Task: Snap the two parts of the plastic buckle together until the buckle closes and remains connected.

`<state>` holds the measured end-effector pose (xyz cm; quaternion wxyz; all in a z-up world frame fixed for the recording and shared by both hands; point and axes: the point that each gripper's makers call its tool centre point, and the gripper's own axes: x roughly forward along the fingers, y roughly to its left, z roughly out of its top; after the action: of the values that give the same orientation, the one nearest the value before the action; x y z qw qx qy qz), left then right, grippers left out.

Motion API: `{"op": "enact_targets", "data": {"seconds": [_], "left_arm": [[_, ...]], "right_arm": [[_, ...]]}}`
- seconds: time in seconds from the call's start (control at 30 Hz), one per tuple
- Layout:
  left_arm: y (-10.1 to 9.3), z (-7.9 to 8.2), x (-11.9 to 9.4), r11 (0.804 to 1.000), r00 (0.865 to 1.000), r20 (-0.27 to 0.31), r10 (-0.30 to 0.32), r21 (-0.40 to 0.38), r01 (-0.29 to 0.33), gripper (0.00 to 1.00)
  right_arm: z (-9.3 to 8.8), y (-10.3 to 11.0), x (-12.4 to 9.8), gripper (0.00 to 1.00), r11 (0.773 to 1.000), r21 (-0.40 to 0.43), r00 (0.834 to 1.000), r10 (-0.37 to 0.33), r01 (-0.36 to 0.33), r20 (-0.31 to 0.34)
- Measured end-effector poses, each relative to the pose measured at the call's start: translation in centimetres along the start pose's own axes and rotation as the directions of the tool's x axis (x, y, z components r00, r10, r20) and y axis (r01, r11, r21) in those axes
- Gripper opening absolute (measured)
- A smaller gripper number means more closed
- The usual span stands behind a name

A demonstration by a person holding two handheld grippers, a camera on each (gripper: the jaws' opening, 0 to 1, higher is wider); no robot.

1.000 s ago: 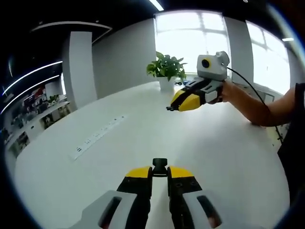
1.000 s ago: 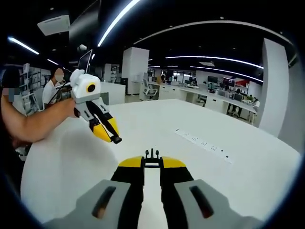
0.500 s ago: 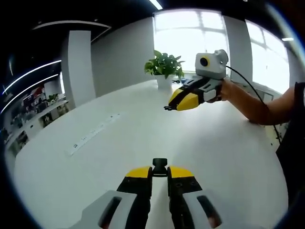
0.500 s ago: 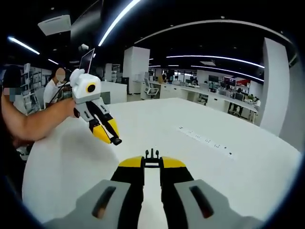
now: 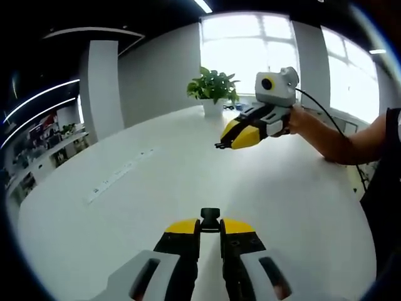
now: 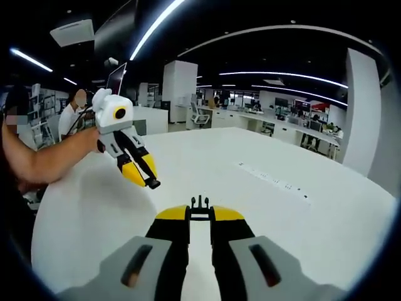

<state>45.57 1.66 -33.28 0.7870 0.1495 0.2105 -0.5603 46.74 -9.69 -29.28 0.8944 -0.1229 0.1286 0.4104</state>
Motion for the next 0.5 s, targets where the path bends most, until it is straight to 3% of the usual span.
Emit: {"op": "enact_targets", "data": {"seconds": [0.5], "left_arm": [[-1.2, -0.6, -0.1, 1.0, 1.0, -0.006, -0.009, 0.006, 0.009, 0.1]], "right_arm": [[-0.5, 1.3, -0.7, 0.1, 1.0, 0.003, 1.0, 0.005, -0.005, -0.003]]}}
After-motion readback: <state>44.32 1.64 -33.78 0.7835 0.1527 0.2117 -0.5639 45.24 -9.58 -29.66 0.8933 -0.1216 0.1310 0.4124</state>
